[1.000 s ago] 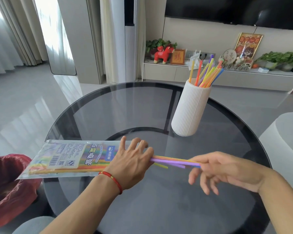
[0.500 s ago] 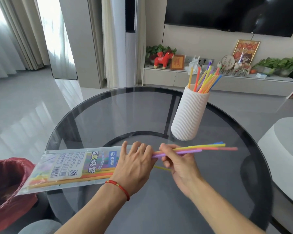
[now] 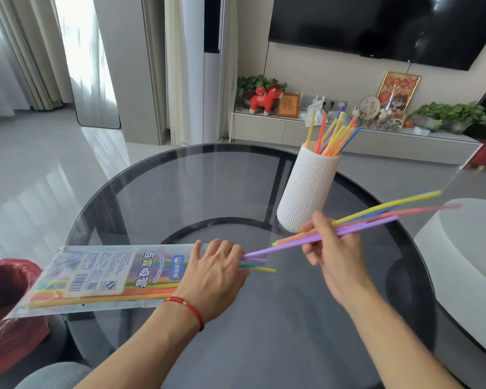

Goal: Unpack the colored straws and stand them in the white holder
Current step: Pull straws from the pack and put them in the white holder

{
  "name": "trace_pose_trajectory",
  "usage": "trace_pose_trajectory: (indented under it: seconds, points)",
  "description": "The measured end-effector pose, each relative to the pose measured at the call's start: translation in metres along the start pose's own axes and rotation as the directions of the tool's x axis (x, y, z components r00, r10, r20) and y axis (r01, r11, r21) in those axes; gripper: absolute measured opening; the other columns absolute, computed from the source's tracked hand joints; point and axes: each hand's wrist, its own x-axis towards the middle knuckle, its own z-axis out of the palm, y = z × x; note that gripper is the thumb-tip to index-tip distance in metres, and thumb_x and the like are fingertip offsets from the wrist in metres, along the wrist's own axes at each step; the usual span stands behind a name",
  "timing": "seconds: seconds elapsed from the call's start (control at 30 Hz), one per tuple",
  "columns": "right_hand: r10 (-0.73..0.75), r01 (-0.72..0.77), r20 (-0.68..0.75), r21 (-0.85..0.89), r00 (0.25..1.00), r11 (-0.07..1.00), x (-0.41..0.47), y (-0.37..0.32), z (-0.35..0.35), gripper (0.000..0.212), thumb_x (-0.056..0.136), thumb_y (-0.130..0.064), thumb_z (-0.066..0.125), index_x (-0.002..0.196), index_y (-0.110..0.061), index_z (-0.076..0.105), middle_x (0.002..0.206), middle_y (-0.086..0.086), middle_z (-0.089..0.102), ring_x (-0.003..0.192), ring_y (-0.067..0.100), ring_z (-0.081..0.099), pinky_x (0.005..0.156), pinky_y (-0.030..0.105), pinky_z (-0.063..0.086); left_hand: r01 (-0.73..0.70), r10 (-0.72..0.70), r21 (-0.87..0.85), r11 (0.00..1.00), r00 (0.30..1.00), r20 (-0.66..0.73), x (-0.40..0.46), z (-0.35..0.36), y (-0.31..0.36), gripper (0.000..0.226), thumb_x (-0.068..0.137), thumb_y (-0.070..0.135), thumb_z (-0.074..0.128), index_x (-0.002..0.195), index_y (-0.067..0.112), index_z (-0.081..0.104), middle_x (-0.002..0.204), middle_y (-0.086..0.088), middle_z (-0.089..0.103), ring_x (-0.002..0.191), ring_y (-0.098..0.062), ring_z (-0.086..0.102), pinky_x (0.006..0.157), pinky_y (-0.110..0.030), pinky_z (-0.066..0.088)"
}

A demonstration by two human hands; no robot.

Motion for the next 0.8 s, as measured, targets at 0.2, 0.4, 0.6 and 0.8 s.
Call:
trace_pose_trajectory:
  seconds: [0.2, 0.4, 0.6, 0.8]
  points:
    - [-0.205, 0.212, 0.065, -0.452, 0.977, 0.866, 0.02, -0.058, -0.041, 0.04, 0.105, -0.028, 0.062, 0.073, -0.009, 0.074, 0.05, 0.006, 0.065, 0.036, 0.016, 0.051, 0.041, 0.027, 0.046, -0.028, 0.028, -0.014, 1.0, 1.0, 0.003, 0.003, 0.004, 0.002, 0.024, 0.099, 0.043, 0.036, 0.113, 0.028, 0.048, 0.117, 0.008, 0.055, 0.12, -0.02, 0.044, 0.11, -0.05, 0.029]
    - [-0.197, 0.252, 0.164, -0.752, 0.967, 0.609, 0.046, -0.099, -0.032, 0.037, 0.1, -0.036, 0.065, 0.069, -0.017, 0.074, 0.048, -0.004, 0.068, 0.035, 0.006, 0.059, 0.041, 0.017, 0.044, -0.055, 0.055, -0.027, 0.998, 0.999, 0.001, 0.0, 0.006, 0.004, 0.027, 0.098, 0.044, 0.036, 0.118, 0.03, 0.047, 0.122, 0.008, 0.053, 0.122, -0.02, 0.044, 0.111, -0.05, 0.028]
    - [-0.111, 0.177, 0.139, -0.847, 0.984, 0.501, 0.036, -0.031, -0.018, 0.044, 0.1, -0.03, 0.064, 0.077, 0.008, 0.066, 0.069, 0.022, 0.072, 0.06, 0.037, 0.069, 0.055, 0.043, 0.06, -0.055, 0.055, -0.051, 0.997, 0.998, 0.002, 0.0, 0.005, 0.005, 0.028, 0.098, 0.045, 0.037, 0.119, 0.031, 0.048, 0.126, 0.008, 0.053, 0.124, -0.02, 0.044, 0.111, -0.051, 0.029]
    - [-0.116, 0.117, 0.051, -0.728, 0.992, 0.676, 0.025, 0.007, -0.038, 0.038, 0.104, -0.034, 0.063, 0.07, -0.022, 0.073, 0.055, -0.002, 0.072, 0.045, 0.016, 0.066, 0.052, 0.031, 0.06, -0.063, 0.062, -0.068, 0.996, 0.998, -0.013, 0.001, 0.005, 0.004, 0.029, 0.097, 0.046, 0.038, 0.119, 0.031, 0.048, 0.127, 0.007, 0.053, 0.124, -0.02, 0.044, 0.111, -0.051, 0.029]
